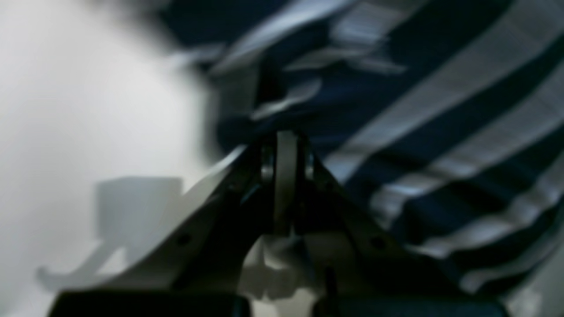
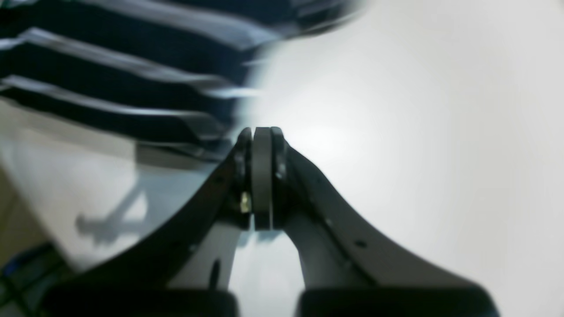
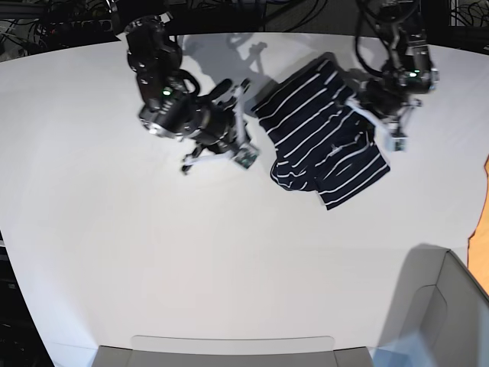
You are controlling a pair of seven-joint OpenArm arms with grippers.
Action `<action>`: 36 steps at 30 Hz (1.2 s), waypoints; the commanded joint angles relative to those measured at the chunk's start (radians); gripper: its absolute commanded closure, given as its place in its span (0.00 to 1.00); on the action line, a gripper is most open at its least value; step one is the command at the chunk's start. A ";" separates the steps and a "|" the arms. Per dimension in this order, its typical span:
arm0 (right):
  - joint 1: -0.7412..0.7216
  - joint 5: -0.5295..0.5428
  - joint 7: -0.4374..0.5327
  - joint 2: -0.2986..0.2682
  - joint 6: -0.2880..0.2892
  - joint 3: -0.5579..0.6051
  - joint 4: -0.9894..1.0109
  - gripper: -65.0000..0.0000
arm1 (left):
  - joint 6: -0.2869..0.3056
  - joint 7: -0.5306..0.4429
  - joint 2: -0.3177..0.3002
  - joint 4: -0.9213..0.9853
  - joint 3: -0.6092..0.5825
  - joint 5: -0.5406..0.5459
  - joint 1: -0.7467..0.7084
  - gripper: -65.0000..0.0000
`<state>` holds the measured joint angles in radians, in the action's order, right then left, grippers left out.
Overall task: Fold the T-shirt properly
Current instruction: 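Release with the right gripper and push the bundle with the left gripper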
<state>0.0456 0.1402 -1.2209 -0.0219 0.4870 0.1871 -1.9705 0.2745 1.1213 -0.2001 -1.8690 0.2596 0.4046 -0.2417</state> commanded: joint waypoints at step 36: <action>0.119 0.006 0.053 -0.083 0.005 -0.458 -0.051 1.00 | -0.093 -0.159 -0.141 0.026 -0.070 0.018 -0.086 1.00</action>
<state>0.1722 0.1390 -1.1824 -0.1017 0.4908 -0.2691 -2.0056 0.1776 0.9733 -0.3355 -1.8256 0.1905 0.4141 -0.3294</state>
